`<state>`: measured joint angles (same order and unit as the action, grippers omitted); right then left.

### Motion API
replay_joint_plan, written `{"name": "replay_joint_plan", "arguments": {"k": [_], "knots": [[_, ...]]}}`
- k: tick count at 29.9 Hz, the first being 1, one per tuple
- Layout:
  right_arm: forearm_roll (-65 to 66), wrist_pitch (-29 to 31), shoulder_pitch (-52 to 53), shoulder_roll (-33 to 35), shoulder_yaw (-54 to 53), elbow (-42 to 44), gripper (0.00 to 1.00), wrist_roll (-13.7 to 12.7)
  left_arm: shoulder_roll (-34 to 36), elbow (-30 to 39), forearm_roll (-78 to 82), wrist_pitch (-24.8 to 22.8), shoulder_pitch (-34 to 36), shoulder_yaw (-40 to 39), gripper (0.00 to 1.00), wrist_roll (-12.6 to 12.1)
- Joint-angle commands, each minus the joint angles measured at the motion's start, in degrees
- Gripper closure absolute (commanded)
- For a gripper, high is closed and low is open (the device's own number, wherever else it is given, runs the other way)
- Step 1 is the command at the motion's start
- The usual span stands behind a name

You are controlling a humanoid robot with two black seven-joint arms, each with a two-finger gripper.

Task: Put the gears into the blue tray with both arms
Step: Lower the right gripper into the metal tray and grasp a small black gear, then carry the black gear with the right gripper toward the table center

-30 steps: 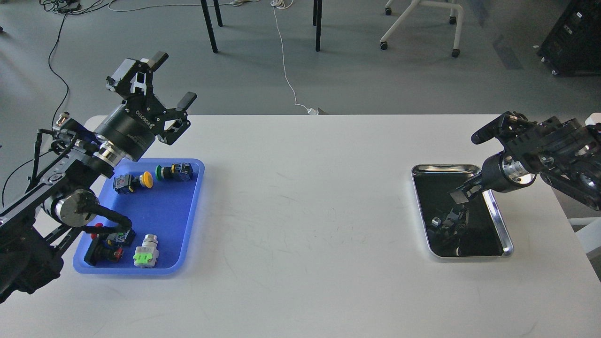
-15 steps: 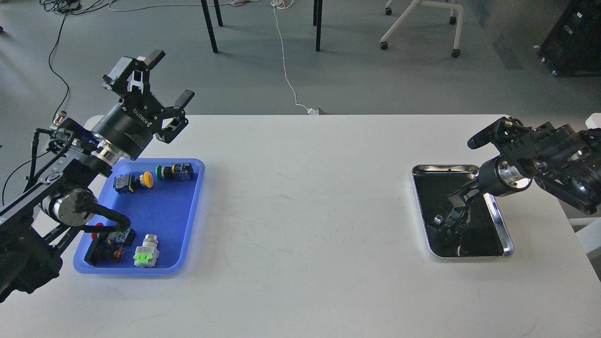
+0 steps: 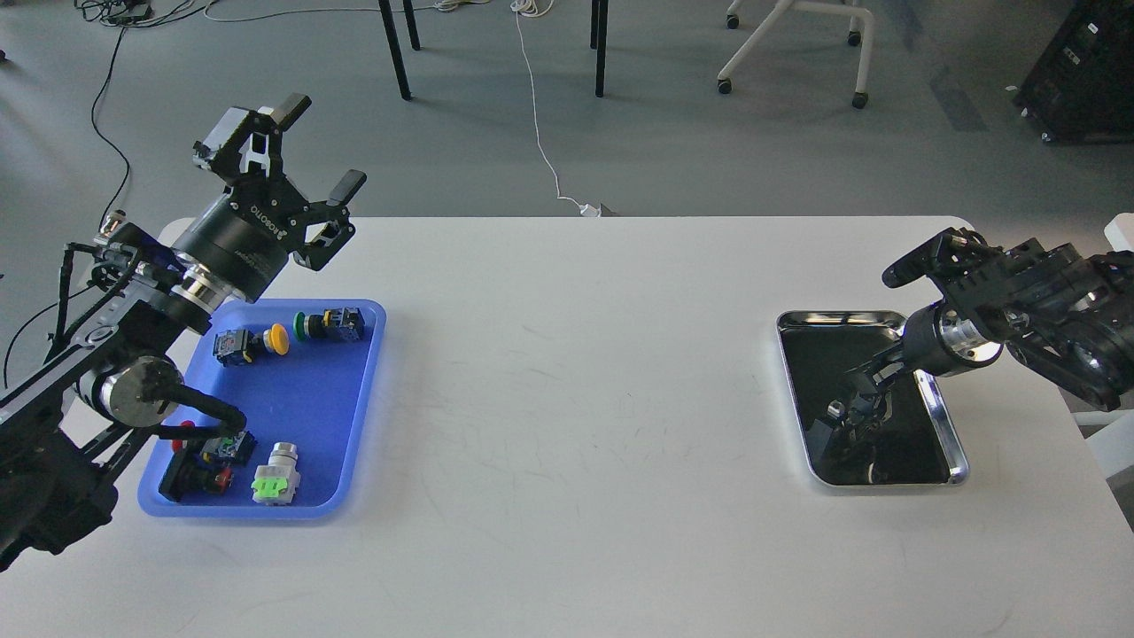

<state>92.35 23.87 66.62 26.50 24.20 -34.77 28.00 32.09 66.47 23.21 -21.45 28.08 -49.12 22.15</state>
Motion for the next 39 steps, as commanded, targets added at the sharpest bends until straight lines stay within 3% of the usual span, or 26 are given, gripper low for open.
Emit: {"name": "replay_joint_plan", "arguments": {"k": [1, 9, 18, 22, 28, 39], "knots": [[-0.07, -0.14, -0.17, -0.31, -0.03, 0.49, 0.46, 0.00, -0.01, -0.02, -0.01, 0.00, -0.04, -0.01, 0.02, 0.00], [-0.15, -0.14, -0.26, -1.19, -0.03, 1.55, 0.46, 0.00, 0.08, -0.02, -0.01, 0.00, -0.04, -0.01, 0.02, 0.00], [-0.24, -0.14, -0.88, -1.46, 0.06, 1.99, 0.58, 0.00, 0.17, -0.02, -0.27, 0.00, -0.04, -0.01, 0.02, 0.00], [-0.24, -0.05, -0.96, -1.46, 0.06, 1.99, 0.70, 0.00, 0.17, 0.07, -0.27, 0.00, -0.04, -0.01, 0.02, 0.00], [-0.33, -0.05, -0.88, -1.37, 0.06, 1.90, 0.79, 0.00, 0.17, 0.07, -0.27, 0.00, -0.04, -0.01, 0.02, 0.00], [-0.77, -0.05, 0.26, -0.84, -0.12, 1.02, 0.83, 0.00, 0.26, 0.07, -0.36, -0.44, -0.04, -0.63, 0.02, -0.17]]}}
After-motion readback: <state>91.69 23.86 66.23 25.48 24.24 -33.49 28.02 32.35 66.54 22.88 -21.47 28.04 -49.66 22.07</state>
